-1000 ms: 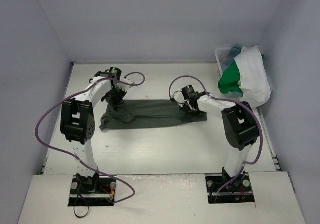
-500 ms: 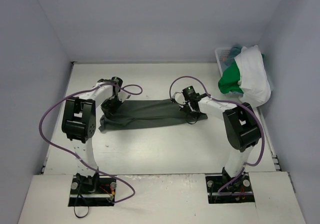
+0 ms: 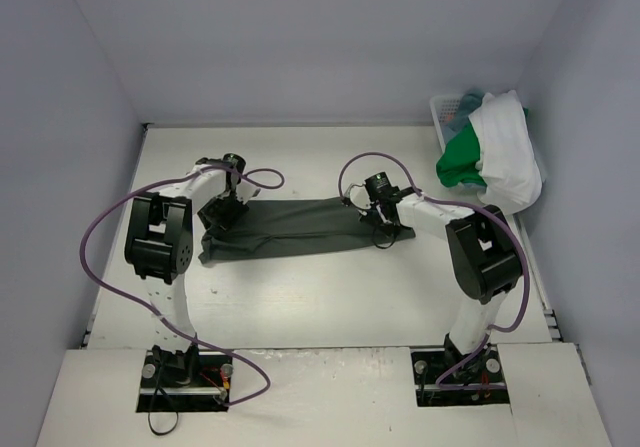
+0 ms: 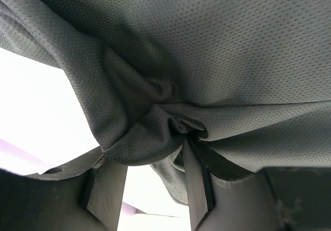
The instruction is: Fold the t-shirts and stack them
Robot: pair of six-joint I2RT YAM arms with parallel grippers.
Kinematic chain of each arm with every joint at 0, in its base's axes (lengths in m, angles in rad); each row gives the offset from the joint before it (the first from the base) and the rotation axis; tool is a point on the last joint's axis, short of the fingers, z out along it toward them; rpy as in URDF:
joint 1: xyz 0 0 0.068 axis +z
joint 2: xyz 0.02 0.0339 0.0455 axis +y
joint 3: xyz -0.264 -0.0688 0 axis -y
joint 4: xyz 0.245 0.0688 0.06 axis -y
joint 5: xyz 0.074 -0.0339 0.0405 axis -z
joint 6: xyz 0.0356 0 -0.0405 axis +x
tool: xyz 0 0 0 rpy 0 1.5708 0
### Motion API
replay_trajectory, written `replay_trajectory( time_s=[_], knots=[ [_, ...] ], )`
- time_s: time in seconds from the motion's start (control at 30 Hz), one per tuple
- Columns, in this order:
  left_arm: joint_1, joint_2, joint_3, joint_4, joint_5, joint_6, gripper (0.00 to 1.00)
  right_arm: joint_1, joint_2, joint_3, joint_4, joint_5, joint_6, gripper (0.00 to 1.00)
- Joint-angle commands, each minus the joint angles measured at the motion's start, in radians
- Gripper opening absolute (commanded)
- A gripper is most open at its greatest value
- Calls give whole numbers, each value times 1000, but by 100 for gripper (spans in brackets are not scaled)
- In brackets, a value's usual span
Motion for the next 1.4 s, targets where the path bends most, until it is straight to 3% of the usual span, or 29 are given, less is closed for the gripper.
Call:
replay_trajectory(
  time_s=[0.0,0.13,0.37,0.63,0.9,1.37],
  knots=[
    [2,-11,55,-20,26,-34,40,11,20,-46,-93,-62,23,0],
    [-9,3,72,-11,34,-46,40,16,9,-66,-124,16,20,0],
    [-40,25,115,-25,40,-60,40,4,6,-115,-126,222,14,8],
    [-52,29,101,-15,26,-56,40,-10,96,-131,-126,359,37,33],
    [-52,40,78,6,31,-54,40,-13,139,-138,-146,341,22,33],
    [-67,86,125,1,40,-66,40,-76,31,-115,-235,464,-34,38]
  ],
)
